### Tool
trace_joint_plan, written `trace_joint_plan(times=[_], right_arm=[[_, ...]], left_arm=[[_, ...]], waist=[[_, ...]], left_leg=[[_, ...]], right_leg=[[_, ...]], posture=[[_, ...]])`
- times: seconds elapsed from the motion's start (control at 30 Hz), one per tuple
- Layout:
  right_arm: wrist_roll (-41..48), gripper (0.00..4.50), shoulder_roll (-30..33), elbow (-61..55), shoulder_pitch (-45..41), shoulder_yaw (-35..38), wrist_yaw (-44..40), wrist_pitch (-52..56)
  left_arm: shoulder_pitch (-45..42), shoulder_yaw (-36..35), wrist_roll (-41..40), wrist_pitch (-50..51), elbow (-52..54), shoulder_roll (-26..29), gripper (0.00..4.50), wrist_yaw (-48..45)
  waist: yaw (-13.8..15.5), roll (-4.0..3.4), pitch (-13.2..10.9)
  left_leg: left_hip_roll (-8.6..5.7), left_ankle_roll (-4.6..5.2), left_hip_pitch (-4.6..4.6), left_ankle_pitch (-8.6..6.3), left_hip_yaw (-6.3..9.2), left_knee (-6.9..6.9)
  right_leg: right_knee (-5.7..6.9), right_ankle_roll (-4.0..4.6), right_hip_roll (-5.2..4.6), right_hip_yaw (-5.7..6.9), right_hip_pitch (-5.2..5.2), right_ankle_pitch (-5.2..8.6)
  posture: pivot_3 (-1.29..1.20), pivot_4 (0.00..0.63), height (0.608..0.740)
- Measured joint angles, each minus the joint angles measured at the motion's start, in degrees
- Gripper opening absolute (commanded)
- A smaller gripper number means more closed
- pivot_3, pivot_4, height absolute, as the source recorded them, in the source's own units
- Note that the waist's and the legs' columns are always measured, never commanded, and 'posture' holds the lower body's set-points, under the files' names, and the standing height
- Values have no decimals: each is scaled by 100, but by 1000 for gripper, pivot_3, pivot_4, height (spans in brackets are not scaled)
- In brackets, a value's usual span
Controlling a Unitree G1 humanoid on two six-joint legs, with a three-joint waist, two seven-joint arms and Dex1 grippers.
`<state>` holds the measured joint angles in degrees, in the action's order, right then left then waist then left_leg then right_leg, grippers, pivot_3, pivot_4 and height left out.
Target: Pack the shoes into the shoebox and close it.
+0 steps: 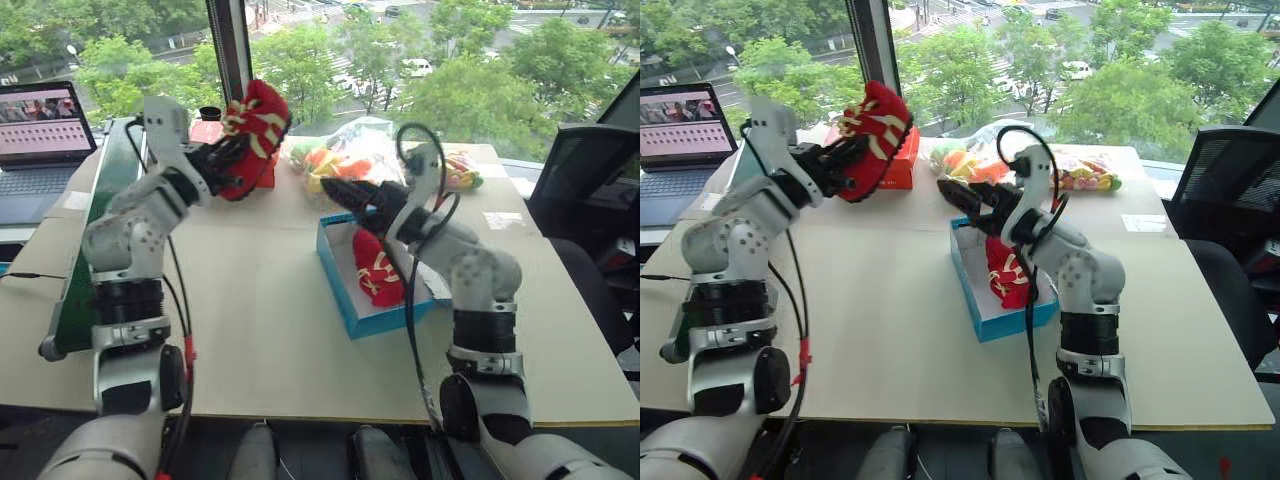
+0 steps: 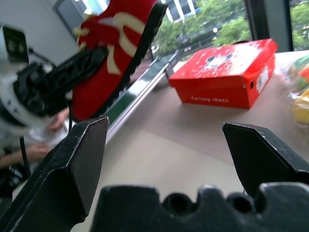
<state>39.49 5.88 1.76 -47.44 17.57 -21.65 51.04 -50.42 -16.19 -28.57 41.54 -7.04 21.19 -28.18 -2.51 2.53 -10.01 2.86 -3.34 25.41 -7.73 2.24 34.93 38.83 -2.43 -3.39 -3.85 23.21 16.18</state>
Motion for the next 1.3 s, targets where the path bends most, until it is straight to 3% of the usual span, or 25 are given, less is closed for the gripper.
trace_joint_plan(times=[0.27,0.6,0.63,0.67,0.87,1.0,1.03,1.1,1.3], right_arm=[[467,4500,-33,13,-80,151,515,440],[699,4500,-91,-29,-66,105,775,456],[704,3977,-92,-40,-66,110,808,456],[722,3809,-92,-40,-66,128,825,455],[807,1659,-85,-39,-66,247,940,430],[864,406,-124,-36,-68,306,953,412],[865,265,-138,-36,-68,306,954,411],[865,216,-146,-28,-68,305,956,411],[748,203,64,-34,-97,14,929,410]], left_arm=[[-20,413,-265,139,247,-925,314,315],[201,666,-303,128,287,-1356,314,572],[203,671,-304,130,321,-1411,311,628],[214,684,-306,139,374,-1436,311,658],[219,678,-364,210,622,-1480,311,733],[221,665,-407,236,638,-1471,311,755],[234,669,-406,236,655,-1468,311,770],[259,676,-405,236,688,-1469,1263,804],[455,618,-538,319,852,-1286,3413,817]], waist=[[-10,-2,-1],[3,-4,-2],[4,-4,-2],[4,-4,-2],[-1,-5,-2],[-1,-5,-2],[0,-5,-2],[2,-5,-2],[-9,-6,-3]], left_leg=[[-4,3,2,2,-2,4],[-4,3,7,2,-1,3],[-4,3,7,2,-1,3],[-4,3,8,2,-1,2],[-4,3,8,2,-1,0],[-4,3,8,2,-2,1],[-4,3,8,2,-2,0],[-4,3,9,2,-2,-1],[-4,3,9,1,-2,-2]], right_leg=[[-9,-1,1,-5,-1,0],[-17,-1,1,-6,-1,1],[-18,-1,1,-7,-1,1],[-19,-1,1,-7,-1,1],[-23,-1,1,-6,-2,1],[-25,-2,1,-7,-2,1],[-26,-2,1,-6,-2,1],[-26,-2,1,-6,-2,1],[-29,-2,1,-7,-1,1]], posture=[[0,150,739],[0,150,739],[0,150,739],[0,150,739],[0,150,739],[0,150,739],[0,150,739],[0,150,739],[0,150,739]])
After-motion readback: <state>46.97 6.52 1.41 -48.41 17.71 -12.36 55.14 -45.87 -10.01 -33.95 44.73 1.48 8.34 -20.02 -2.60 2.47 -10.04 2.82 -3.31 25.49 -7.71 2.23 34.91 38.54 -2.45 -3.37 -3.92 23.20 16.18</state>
